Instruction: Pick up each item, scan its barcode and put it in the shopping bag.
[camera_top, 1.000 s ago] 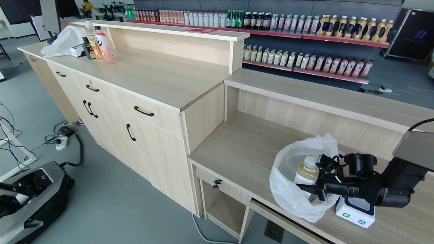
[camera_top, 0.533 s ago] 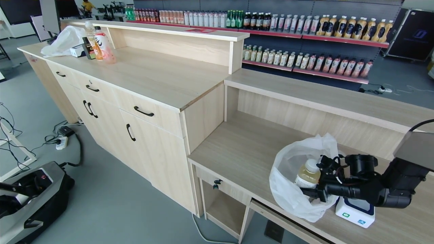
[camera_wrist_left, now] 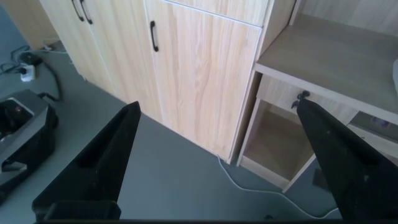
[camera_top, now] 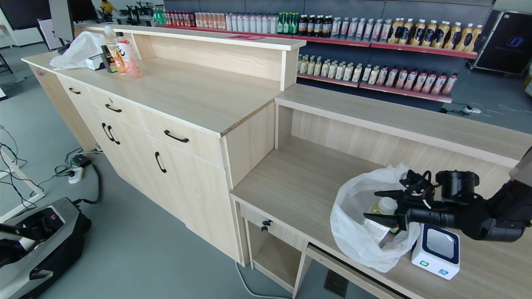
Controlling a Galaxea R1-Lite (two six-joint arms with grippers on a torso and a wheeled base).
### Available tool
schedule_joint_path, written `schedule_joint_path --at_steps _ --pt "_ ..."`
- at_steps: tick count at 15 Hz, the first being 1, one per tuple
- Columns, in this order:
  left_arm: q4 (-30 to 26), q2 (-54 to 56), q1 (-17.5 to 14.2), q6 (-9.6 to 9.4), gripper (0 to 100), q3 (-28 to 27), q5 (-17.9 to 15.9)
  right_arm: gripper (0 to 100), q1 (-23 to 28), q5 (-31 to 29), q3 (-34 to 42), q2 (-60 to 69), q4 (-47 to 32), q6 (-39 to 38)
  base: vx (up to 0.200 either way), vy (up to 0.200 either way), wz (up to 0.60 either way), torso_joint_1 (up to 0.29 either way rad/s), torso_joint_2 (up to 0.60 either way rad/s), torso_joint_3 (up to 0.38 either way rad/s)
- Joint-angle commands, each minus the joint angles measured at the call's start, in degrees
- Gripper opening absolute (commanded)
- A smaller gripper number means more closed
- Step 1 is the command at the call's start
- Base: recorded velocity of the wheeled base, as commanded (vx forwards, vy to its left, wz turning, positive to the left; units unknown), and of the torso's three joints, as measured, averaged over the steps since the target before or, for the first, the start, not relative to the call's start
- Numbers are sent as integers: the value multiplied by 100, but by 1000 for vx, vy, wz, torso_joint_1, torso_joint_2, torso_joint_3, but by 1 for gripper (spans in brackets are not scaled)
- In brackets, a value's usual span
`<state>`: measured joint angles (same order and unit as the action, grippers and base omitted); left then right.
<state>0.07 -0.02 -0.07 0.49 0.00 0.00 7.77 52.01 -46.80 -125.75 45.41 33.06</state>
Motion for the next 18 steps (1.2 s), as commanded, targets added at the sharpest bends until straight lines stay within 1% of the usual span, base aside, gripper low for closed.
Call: schedule_joint_path --at_steps 1,3,4,5,6,7,9,10,11,12,13,15,16,18 --pt "1 2 -1 -5 100 0 0 100 32 47 -13 920 -94 -476 0 0 0 0 0 0" --pt "1 2 -1 4 100 0 0 100 164 -24 13 1518 -103 -845 0 0 0 0 0 0" --pt "1 2 -1 4 100 0 0 100 287 -252 74 1826 -190 -854 0 0 0 0 0 0" --pt "1 2 -1 4 100 0 0 100 445 -727 162 2195 -419 -784 0 0 0 0 0 0" --pt "1 2 -1 4 100 0 0 100 621 -1201 180 2537 -718 -625 0 0 0 0 0 0" --pt "1 2 -1 4 100 0 0 100 691 -1351 189 2704 -894 -511 0 0 0 0 0 0" --pt "1 2 -1 -5 100 0 0 100 1113 -1404 391 3364 -1368 60 0 0 0 0 0 0" --pt "1 2 -1 4 100 0 0 100 1192 -1527 479 3566 -1447 262 0 0 0 0 0 0" --pt "1 2 -1 4 100 0 0 100 1245 -1896 479 3715 -1509 482 0 0 -600 2 -2 -2" --pt "1 2 -1 -5 100 0 0 100 1254 -2326 444 3821 -1509 491 0 0 -600 12 -2 -2" --pt "1 2 -1 4 100 0 0 100 1245 -2537 426 3935 -1509 350 0 0 -600 2 2 2" --pt "1 2 -1 -5 100 0 0 100 1245 -2740 479 4260 -1526 -72 0 0 -600 0 0 7" --pt "1 2 -1 4 100 0 0 100 1245 -2924 496 4418 -1632 -186 0 0 -600 12 7 2" --pt "1 2 -1 4 100 0 0 100 1245 -3082 628 4761 -1895 -221 0 0 -600 -7 0 7"
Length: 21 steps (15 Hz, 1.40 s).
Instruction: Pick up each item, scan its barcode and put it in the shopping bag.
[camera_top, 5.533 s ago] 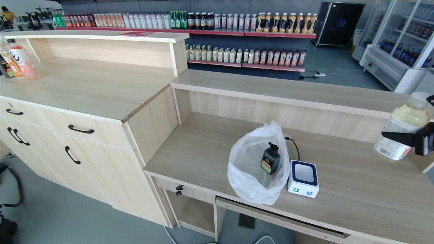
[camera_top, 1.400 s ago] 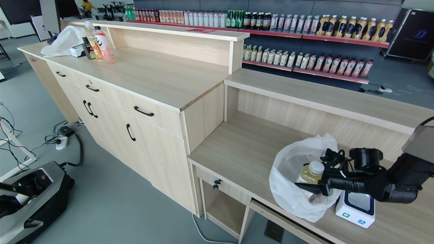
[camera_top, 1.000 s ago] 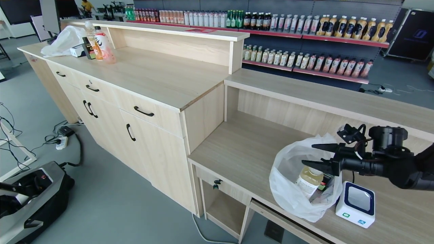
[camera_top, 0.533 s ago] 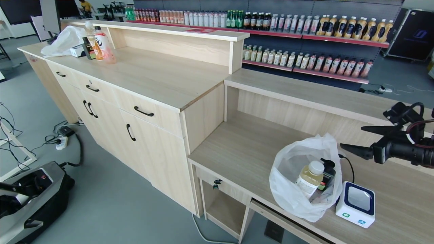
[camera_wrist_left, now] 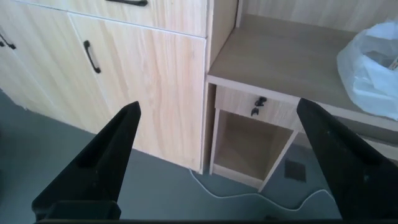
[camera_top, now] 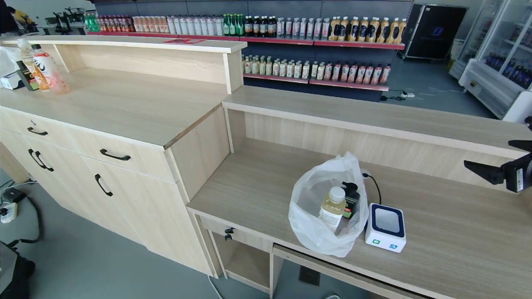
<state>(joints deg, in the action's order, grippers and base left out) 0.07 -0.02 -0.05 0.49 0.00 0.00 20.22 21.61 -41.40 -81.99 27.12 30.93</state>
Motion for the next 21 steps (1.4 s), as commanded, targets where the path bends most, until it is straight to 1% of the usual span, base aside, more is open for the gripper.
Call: schedule_joint_path --at_steps 1,4,6,7,8,9,10,11,12,14,16,17,21 --pt "1 2 -4 4 100 0 0 100 -1 -131 238 535 -93 -25 0 0 -600 -2 2 2" --pt "1 2 -4 -5 100 0 0 100 -1 -694 510 808 -76 -430 0 0 -600 -1 5 4" --pt "1 2 -4 4 100 0 0 100 -19 -746 844 1168 -49 -1458 0 0 0 0 0 0" --pt "1 2 -4 -5 100 0 0 100 -36 -755 1178 1379 -5 -1889 0 0 0 0 0 0" --pt "1 2 -4 4 100 0 0 100 -54 -773 1442 1502 109 -2020 0 0 0 0 0 0" --pt "1 2 -4 4 100 0 0 100 -54 -782 2145 1862 487 -2144 0 0 0 0 0 0" --pt "1 2 -4 4 100 0 0 100 -89 -790 2417 2082 610 -2135 0 0 0 0 0 0" --pt "1 2 -4 4 100 0 0 100 -335 -940 2866 2592 707 -2117 0 0 0 0 0 0" --pt "1 2 -4 4 100 0 0 100 -748 -1414 3164 3128 654 -2126 0 0 0 0 0 0" --pt "1 2 -4 -5 100 0 0 100 -1398 -1986 3639 3945 504 -2126 0 0 0 0 0 0" --pt "1 2 -4 4 100 0 0 100 -1671 -2188 4114 4851 179 -2126 0 0 0 0 0 0" --pt "1 2 -4 4 100 0 0 100 -1697 -2205 4140 5273 -23 -2126 0 0 0 0 0 0" --pt "1 2 -4 -5 100 0 0 100 -1899 -2170 4140 7162 -1781 -2161 0 0 0 0 0 0"
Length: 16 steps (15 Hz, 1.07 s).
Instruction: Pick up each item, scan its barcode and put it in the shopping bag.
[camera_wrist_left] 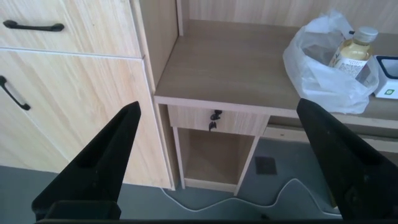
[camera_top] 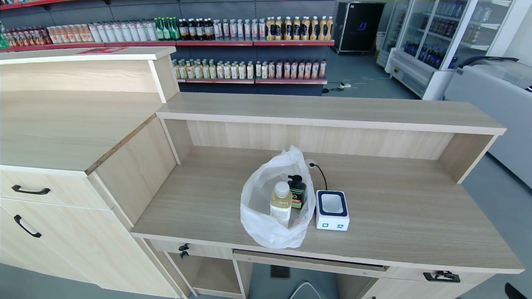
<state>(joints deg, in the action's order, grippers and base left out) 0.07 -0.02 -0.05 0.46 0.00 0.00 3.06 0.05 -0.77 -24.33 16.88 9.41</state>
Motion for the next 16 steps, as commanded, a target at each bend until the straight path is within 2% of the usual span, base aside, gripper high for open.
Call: schedule_joint_path --at_steps 1,4,7,10,16 --pt "1 2 -4 6 100 0 0 100 -209 -49 77 1686 -1117 -9 0 0 0 0 0 0" --pt "1 2 -4 -2 100 0 0 100 -517 -14 77 2073 -1187 -168 0 0 0 0 0 0" --pt "1 2 -4 -2 100 0 0 100 -517 -22 77 2090 -1231 -343 0 0 0 0 0 0" --pt "1 2 -4 6 100 0 0 100 -368 -22 77 2433 -1680 -704 0 0 0 0 0 0" --pt "1 2 -4 6 100 0 0 100 -368 -31 77 2433 -1680 -748 0 0 0 0 0 0"
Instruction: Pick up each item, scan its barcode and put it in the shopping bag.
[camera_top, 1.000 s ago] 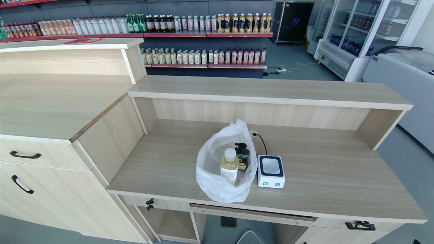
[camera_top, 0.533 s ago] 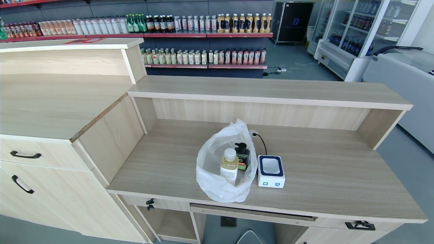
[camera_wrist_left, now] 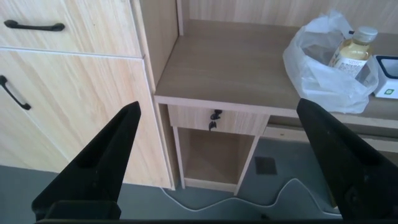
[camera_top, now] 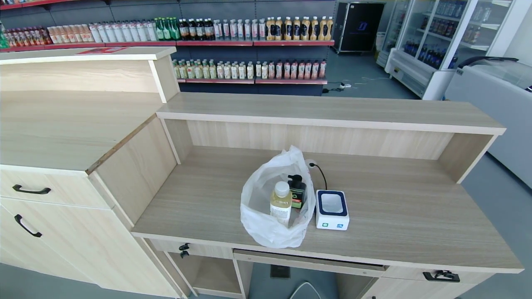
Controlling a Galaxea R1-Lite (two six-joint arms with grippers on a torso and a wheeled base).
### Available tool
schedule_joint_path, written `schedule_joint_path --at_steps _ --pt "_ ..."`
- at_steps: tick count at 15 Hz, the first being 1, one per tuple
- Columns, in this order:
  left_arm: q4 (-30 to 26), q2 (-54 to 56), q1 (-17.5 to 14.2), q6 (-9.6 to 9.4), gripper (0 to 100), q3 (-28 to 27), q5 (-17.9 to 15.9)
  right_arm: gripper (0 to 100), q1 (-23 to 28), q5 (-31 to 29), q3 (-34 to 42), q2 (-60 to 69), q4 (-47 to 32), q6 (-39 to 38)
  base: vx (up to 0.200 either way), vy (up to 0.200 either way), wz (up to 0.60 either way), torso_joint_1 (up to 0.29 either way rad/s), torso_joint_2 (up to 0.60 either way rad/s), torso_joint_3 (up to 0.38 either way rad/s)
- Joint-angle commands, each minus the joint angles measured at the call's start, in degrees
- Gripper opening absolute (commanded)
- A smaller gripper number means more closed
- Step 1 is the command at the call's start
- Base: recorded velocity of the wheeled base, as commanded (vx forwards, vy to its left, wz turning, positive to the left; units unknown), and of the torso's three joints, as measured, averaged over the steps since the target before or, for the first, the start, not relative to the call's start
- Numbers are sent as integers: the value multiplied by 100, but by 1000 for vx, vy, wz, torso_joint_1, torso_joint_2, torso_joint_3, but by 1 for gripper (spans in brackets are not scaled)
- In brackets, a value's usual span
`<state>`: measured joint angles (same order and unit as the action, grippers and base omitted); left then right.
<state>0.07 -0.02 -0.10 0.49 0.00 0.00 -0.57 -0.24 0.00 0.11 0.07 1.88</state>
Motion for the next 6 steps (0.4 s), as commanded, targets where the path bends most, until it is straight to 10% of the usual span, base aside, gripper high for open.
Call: schedule_joint_path --at_steps 1,6 --pt "1 2 1 4 100 0 0 100 -4 -2 0 -11 1 6 0 0 0 0 0 0" --pt "1 2 1 4 100 0 0 100 -4 7 0 -11 1 41 0 0 0 0 0 0"
